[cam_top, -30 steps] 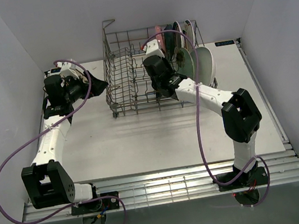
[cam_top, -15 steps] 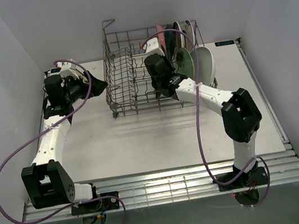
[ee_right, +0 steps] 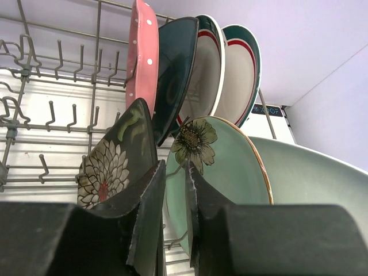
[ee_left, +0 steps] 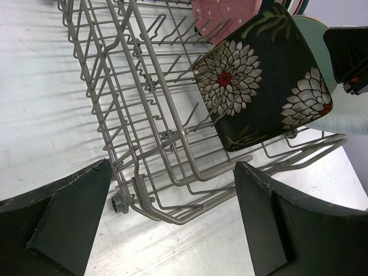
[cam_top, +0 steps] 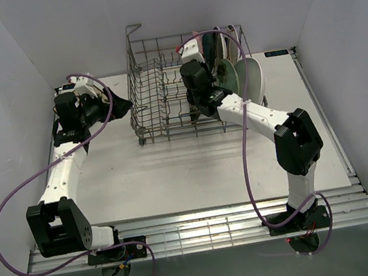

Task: Load the plates into the dish rack
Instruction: Insert the plate into the dish rack, then pick up the plate from the corner of the board.

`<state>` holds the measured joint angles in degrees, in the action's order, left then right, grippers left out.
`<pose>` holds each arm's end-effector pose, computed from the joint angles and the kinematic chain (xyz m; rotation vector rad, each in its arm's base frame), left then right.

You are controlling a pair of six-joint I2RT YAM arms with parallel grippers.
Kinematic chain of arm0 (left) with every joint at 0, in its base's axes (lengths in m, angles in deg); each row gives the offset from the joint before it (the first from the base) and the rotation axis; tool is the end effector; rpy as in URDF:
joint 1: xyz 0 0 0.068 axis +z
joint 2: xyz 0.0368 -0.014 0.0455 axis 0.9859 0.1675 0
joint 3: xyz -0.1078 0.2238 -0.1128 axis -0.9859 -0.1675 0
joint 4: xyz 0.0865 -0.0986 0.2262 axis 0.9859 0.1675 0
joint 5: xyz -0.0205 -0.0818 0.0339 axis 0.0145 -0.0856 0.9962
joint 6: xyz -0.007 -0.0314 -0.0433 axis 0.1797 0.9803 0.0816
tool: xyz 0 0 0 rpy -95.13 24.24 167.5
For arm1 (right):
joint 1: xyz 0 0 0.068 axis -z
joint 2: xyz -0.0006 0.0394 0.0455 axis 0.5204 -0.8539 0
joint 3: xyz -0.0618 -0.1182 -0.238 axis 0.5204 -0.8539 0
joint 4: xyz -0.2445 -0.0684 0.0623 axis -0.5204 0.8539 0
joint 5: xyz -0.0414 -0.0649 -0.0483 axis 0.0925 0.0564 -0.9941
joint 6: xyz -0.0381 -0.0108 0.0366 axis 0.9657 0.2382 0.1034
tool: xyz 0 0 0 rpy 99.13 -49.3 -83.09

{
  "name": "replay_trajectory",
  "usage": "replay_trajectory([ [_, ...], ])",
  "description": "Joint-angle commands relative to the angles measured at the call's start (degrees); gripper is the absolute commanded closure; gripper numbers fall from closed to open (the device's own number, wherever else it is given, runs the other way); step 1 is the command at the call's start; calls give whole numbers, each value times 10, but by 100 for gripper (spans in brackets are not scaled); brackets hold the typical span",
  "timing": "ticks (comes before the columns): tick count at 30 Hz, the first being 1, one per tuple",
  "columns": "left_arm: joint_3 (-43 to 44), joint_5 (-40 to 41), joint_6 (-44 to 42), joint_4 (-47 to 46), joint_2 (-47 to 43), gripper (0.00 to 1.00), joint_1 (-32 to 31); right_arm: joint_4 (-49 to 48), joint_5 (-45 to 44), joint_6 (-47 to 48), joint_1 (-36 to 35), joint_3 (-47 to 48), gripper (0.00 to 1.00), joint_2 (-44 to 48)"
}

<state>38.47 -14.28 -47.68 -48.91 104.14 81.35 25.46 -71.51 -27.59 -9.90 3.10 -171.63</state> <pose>0.3173 -0.0145 0.3256 0.1075 1.9523 -0.7571 0.3529 0.2714 0.3403 -0.0595 1.6644 -0.4019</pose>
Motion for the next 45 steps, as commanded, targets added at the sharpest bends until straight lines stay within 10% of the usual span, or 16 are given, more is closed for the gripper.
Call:
replay_trajectory([
  [1, -1, 0, -7, 0, -17, 2, -2, -29, -17, -10, 3, 26, 73, 20],
  [22, 2, 115, -61, 11, -61, 2, -2, 21, 95, -96, 2, -134, 54, 235],
  [33, -24, 256, -150, -22, -55, 2, 6, 21, 163, -141, 2, -258, 7, 375],
  [45, 12, 188, -94, -9, 55, 2, 101, -7, 177, -156, 3, -361, 10, 469],
])
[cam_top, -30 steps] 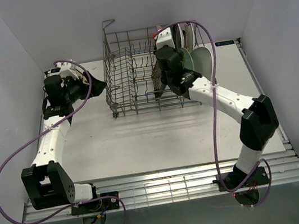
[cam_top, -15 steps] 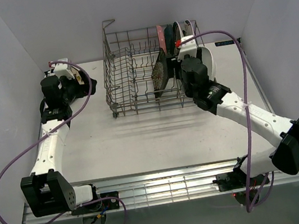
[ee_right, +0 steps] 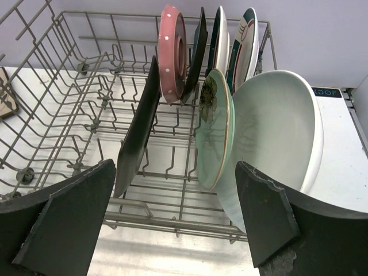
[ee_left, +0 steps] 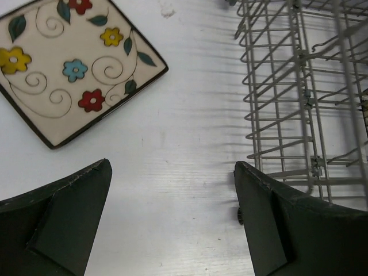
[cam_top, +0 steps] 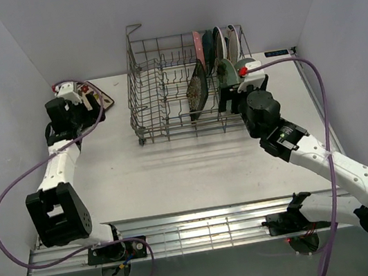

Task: Load the plates into the dish rack
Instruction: Pick up the plate from the corner of the board.

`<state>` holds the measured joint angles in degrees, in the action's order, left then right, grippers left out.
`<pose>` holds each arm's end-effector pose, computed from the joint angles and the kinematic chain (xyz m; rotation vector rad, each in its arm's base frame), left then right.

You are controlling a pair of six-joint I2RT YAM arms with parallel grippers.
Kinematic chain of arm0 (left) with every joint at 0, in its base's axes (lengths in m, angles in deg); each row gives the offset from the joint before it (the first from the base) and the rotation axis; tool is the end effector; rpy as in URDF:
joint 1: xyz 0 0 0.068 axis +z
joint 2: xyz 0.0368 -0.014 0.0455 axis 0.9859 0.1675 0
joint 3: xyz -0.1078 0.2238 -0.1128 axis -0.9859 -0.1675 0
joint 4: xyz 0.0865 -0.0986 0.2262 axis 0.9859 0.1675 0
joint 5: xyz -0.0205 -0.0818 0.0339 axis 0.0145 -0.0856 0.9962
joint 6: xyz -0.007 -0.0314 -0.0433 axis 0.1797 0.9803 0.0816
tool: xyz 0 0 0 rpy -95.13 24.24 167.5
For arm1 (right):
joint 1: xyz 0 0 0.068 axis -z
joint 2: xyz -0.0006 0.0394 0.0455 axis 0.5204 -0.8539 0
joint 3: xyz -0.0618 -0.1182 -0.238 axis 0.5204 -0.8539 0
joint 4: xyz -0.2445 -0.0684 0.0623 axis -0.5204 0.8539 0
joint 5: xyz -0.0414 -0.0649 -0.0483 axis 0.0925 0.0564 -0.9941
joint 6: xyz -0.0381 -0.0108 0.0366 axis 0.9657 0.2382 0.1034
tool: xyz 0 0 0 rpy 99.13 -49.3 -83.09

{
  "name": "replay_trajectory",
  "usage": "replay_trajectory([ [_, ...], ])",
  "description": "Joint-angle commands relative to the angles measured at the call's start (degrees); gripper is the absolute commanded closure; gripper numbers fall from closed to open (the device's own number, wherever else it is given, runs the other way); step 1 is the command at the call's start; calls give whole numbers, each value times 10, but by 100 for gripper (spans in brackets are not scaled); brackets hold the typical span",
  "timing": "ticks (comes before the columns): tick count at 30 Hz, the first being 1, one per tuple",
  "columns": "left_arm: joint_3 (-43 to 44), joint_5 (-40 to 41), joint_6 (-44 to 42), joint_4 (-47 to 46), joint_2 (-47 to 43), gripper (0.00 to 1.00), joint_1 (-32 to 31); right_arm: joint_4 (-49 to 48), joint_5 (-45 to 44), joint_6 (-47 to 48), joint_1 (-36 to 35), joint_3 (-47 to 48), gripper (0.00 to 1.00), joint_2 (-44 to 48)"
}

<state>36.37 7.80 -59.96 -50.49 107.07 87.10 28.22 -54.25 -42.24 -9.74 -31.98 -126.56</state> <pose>0.3296 0.0314 0.2978 -0.0527 2.0039 -0.1828 0.2020 0.1480 0.3775 -0.0111 1.5792 0.1052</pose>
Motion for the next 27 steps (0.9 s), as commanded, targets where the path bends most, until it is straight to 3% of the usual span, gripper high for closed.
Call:
replay_trajectory([
  [1, 41, -62, 39, 11, 38, 2, 57, -34, 5, -10, 1, -14, 10, 22],
  [4, 76, -117, 77, 25, 89, 2, 105, -51, 7, -12, 1, -37, 10, 39],
  [9, 117, -142, 123, 27, 158, 2, 145, -83, 21, -16, 2, -74, 10, 75],
  [21, 181, -184, 240, 6, 311, 3, 191, -126, 28, -29, 4, -133, 10, 117],
  [27, 174, -163, 302, -33, 356, 4, 199, -153, 27, -36, 5, -163, 9, 144],
])
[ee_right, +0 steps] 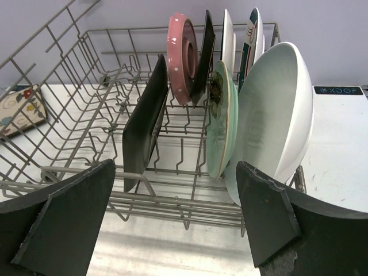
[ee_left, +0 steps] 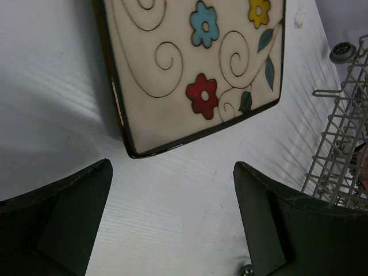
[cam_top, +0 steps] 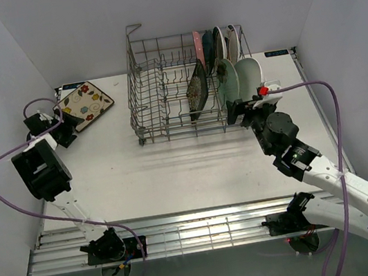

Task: Load the plates into the dish rack
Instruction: Pick up the plate from the corner of the board.

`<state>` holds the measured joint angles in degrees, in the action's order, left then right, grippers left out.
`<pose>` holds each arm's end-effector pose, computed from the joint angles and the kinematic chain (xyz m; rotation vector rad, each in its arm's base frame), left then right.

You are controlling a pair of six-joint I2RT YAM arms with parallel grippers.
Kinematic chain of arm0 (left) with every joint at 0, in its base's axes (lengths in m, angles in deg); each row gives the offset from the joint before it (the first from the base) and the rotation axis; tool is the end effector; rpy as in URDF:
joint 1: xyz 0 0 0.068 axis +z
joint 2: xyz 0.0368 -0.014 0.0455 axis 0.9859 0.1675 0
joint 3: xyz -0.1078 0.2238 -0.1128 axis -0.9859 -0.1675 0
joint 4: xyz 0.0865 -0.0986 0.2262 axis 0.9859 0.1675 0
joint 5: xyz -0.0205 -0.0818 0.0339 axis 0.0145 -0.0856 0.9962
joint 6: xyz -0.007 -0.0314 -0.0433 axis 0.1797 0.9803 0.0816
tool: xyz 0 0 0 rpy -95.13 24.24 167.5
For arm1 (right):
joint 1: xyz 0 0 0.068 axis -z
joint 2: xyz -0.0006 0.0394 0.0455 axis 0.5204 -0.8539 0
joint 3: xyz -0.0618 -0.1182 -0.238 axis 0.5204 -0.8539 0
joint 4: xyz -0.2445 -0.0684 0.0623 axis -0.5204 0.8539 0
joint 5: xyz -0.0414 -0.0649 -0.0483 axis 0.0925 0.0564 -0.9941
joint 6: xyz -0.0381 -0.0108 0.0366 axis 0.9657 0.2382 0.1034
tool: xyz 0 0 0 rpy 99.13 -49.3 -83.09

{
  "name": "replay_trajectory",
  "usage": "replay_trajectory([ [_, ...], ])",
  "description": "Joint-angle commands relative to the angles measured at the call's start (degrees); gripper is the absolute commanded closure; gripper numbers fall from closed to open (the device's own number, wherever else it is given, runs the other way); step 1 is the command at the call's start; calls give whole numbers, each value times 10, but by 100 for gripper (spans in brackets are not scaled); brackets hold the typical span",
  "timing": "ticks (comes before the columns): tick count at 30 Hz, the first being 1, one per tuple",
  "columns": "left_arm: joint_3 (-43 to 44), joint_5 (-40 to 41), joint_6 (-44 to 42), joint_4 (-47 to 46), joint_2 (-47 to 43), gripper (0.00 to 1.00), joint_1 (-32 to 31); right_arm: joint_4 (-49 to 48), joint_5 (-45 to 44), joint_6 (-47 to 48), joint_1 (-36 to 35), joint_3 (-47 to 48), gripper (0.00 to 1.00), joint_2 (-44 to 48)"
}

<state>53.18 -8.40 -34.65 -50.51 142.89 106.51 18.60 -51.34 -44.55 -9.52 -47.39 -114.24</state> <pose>0.4064 0.1807 0.1635 -0.8493 2.1408 -0.6053 0.1674 0.1188 0.3441 0.0342 1.4878 0.2291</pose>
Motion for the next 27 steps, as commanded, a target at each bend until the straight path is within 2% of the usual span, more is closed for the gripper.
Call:
replay_trajectory([
  [1, 3, 0, 55, -39, 3, 4, 7, -63, -3, -14, 3, -17, 9, 25],
  [10, -29, 8, 102, -124, 24, 5, 15, -80, -10, -15, 4, -38, 8, 52],
  [19, -6, 23, 114, -135, 62, 7, 17, -80, -14, -17, 4, -43, 8, 56],
  [26, 15, 28, 113, -143, 99, 11, 17, -82, -11, -17, 4, -44, 8, 59],
  [27, 18, 25, 112, -143, 102, 16, 17, -82, -12, -17, 4, -44, 8, 59],
])
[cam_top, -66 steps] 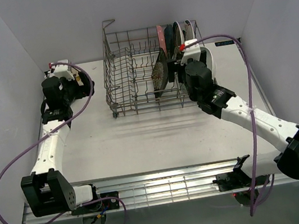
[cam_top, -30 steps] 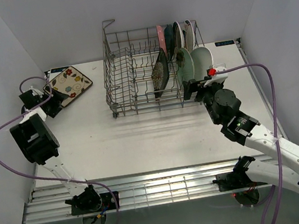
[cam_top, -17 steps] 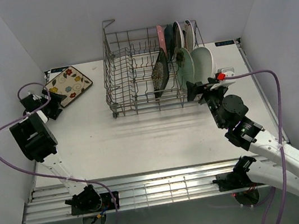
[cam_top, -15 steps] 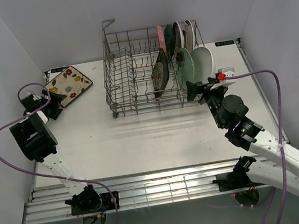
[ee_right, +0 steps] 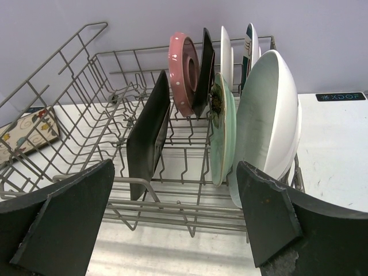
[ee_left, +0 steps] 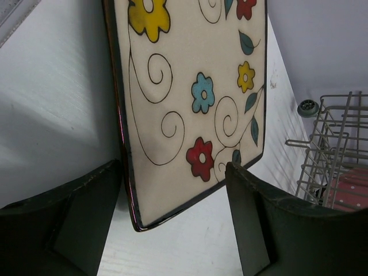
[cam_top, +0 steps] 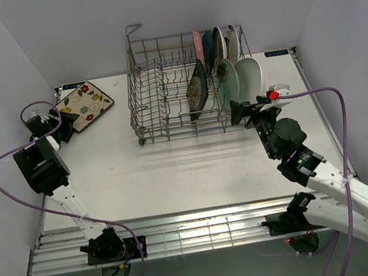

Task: Load the plates into the dish rack
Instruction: Pick up the plate from the corner of the board.

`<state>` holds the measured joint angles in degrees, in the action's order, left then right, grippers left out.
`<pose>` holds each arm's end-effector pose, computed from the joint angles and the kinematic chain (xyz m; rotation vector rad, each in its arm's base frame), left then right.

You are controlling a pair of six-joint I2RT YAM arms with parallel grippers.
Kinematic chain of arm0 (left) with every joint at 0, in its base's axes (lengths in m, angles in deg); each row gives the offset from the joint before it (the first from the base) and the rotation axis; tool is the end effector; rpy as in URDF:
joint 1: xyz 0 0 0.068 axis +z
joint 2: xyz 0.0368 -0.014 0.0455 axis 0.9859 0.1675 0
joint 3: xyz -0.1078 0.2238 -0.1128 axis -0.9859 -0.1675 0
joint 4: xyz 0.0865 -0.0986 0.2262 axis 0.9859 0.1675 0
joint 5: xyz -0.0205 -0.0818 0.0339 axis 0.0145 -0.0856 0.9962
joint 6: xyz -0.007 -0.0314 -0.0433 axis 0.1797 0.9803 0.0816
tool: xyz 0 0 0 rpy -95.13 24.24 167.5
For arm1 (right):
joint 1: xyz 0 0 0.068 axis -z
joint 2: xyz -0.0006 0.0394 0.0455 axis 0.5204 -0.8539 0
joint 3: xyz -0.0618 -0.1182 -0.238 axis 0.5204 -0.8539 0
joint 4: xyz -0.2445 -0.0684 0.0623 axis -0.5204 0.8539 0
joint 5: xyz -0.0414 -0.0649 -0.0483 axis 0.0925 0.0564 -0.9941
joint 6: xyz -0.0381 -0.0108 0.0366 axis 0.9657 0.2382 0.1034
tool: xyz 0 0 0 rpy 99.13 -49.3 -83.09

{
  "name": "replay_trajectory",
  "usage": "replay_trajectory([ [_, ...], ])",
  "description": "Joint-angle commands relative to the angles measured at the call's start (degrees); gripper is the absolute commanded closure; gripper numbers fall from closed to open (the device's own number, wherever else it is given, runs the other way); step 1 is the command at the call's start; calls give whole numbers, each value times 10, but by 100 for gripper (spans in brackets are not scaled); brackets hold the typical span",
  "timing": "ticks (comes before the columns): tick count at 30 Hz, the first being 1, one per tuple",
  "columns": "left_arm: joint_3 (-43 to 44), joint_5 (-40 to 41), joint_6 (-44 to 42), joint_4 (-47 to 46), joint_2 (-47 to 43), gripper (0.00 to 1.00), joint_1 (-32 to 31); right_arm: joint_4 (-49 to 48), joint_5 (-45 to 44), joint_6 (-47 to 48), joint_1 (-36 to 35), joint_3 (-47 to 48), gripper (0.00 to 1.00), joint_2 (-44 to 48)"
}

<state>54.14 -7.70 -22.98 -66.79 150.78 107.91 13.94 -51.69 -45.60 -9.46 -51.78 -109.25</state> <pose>0.4257 0.2034 0.1311 -0.9846 1.9373 -0.6588 0.1535 0.1063 0.3406 0.0926 1.4117 0.2824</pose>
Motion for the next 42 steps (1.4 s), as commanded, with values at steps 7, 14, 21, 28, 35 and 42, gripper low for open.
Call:
replay_trajectory([
  [7, 10, 11, -1, 20, 34, 20, 3, -42, -11, -8, 3, -4, 8, 10],
  [14, 6, -2, 0, 20, 35, 30, -4, -44, -7, -9, 3, 0, 8, 3],
  [21, 0, -7, 8, 20, 31, 54, -4, -44, -7, -9, 3, -3, 8, 10],
  [28, -14, -4, 10, 17, 14, 72, -4, -44, -8, -8, 3, -3, 8, 6],
  [35, -44, -4, 11, -2, -24, 75, -5, -43, -6, -8, 3, -3, 8, 3],
  [42, -67, -16, 6, -11, -62, 84, -6, -39, -1, -10, 3, -2, 8, 4],
])
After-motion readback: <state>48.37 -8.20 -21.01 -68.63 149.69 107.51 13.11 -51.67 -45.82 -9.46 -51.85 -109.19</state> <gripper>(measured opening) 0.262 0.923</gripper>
